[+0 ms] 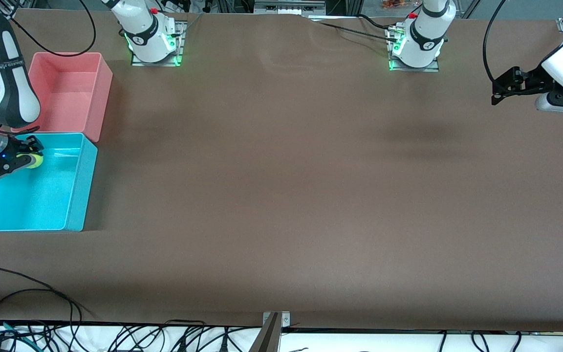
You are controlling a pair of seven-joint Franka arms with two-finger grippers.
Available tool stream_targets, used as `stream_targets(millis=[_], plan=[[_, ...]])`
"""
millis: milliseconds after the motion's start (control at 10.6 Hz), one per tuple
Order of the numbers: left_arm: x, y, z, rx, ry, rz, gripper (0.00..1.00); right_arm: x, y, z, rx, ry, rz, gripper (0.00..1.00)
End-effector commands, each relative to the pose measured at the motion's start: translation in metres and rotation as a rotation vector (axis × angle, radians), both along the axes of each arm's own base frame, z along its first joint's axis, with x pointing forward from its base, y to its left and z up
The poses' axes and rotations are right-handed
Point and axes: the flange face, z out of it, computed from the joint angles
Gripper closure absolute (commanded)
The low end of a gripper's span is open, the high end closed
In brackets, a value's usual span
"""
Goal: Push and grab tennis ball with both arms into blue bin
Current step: 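Carry the held tennis ball with the right gripper over the cyan bin, then lower the ball into the cyan bin and open the right gripper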
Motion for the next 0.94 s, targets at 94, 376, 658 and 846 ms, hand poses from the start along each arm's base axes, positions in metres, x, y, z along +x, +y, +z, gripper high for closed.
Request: stream_targets(millis=[94, 376, 658, 846], plan=[[0.001, 0.0, 0.007, 0.012, 0.003, 0.005, 0.0, 0.004, -0.01, -0.018, -0.003, 0.0, -0.041, 1.0], [0.001, 0.0, 0.006, 0.012, 0.005, 0.007, 0.0, 0.006, -0.011, -0.029, -0.004, -0.008, -0.053, 1.0], [0.001, 0.0, 0.006, 0.012, 0.005, 0.007, 0.0, 0.009, -0.009, -0.039, 0.004, -0.019, -0.073, 0.96], [0.001, 0.0, 0.006, 0.012, 0.005, 0.007, 0.0, 0.009, -0.007, -0.042, 0.004, -0.018, -0.094, 0.6]])
